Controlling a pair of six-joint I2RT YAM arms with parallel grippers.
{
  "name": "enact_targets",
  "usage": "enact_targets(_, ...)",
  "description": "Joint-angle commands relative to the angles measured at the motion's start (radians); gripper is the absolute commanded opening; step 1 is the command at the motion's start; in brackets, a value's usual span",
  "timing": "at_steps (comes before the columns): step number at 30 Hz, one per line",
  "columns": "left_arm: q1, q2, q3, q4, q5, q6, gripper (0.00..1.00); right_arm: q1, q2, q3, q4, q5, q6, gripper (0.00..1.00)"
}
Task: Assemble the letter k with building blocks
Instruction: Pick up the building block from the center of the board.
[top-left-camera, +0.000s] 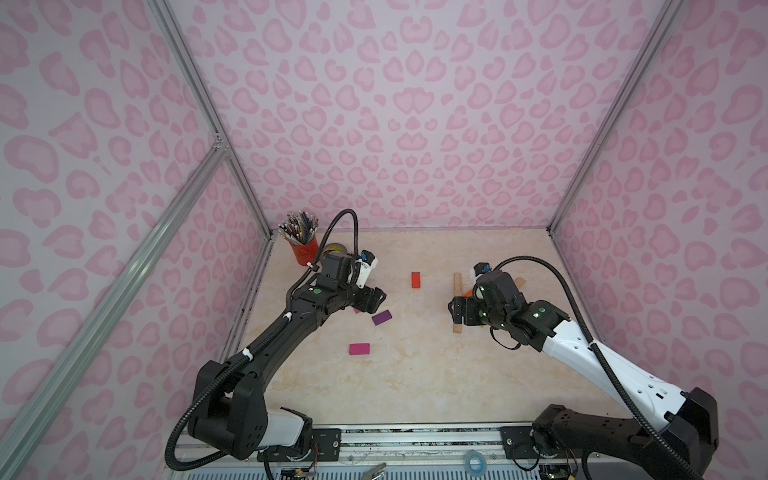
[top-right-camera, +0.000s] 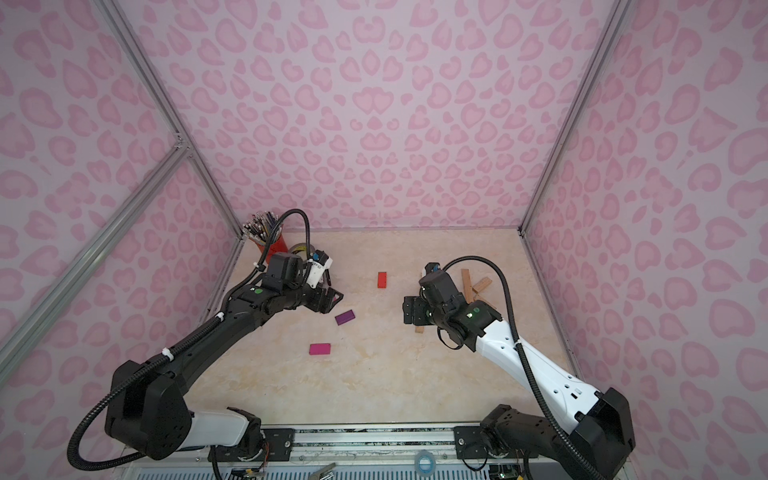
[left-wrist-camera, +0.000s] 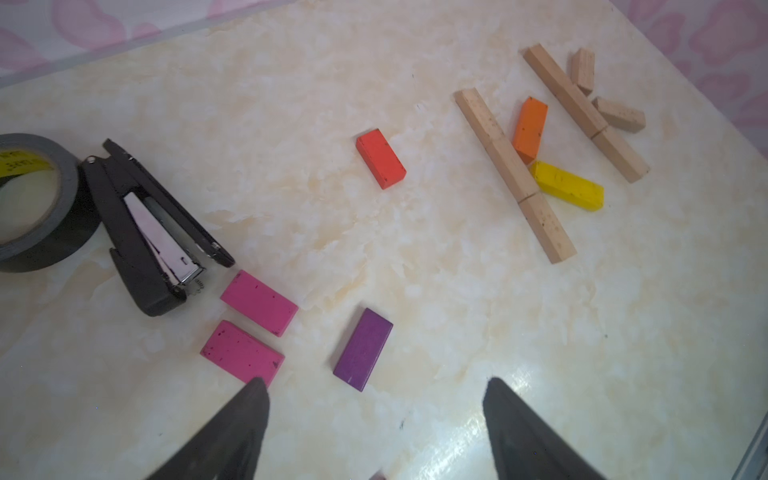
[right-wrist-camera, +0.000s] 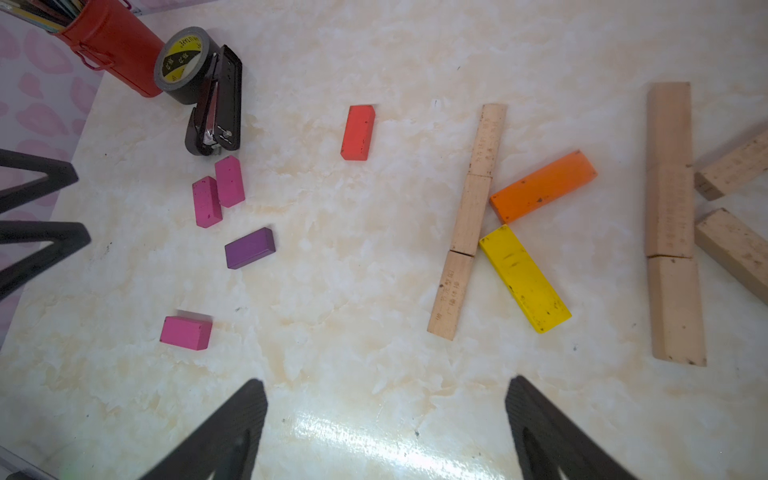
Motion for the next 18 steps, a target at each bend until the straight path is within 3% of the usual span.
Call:
enact_targets(1,-0.002,0.040,-0.002,-0.021,0.022,0.152,0.80,0.001,0.006,-0.009,0.033,-0.027,-0.020,0.91)
enact_targets(7,-0.071,0.155,0.016,-0.029,-0.173,0.209,0.80,0.000,-0.005,-0.029,0.038,-0.027,-0.025,0.91)
enact_targets(15,-0.116,0.295,0.077,-0.019,-0.262,0.200,0.75,0.001,-0.026,-0.045,0.040,-0.029,-0.037,0.91)
enact_targets(18,-0.116,0.348,0.116,-0.046,-0.268,0.202,0.64,0.000,-0.038,-0.053,0.039,-0.027,-0.039,0.91)
